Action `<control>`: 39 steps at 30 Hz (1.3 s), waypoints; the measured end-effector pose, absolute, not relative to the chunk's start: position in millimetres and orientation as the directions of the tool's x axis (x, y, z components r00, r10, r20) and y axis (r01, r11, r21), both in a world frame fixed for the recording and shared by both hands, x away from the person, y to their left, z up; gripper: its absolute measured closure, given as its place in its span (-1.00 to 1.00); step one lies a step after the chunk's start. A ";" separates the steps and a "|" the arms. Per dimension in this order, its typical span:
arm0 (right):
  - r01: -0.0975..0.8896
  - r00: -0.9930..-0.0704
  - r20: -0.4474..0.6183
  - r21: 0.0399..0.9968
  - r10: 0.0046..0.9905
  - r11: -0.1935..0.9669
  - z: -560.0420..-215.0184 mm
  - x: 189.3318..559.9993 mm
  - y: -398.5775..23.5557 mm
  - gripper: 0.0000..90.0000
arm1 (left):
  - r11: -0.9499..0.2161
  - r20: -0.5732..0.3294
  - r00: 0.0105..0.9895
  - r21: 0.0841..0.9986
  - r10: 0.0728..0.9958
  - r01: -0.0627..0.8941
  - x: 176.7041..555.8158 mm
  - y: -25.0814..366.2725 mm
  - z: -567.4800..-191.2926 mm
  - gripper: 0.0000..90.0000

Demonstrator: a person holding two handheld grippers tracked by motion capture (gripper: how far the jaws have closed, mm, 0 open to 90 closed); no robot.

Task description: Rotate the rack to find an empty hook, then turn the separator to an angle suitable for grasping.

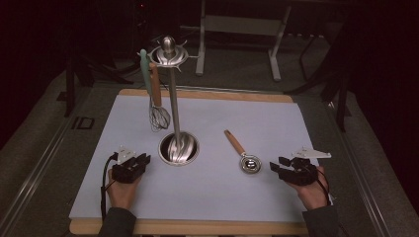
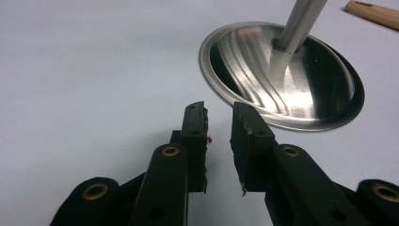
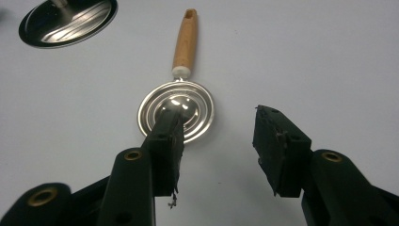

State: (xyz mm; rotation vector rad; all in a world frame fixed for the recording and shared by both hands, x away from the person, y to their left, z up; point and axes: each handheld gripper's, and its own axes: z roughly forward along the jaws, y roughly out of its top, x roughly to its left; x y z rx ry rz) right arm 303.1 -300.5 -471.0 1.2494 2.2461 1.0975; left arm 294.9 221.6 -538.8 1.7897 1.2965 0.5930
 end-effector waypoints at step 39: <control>0.657 -0.619 0.195 0.660 0.761 0.365 -490.0 392.4 -233.0 0.62 | -0.213 -0.011 0.367 0.798 0.930 0.563 298.1 211.3 -540.6 0.56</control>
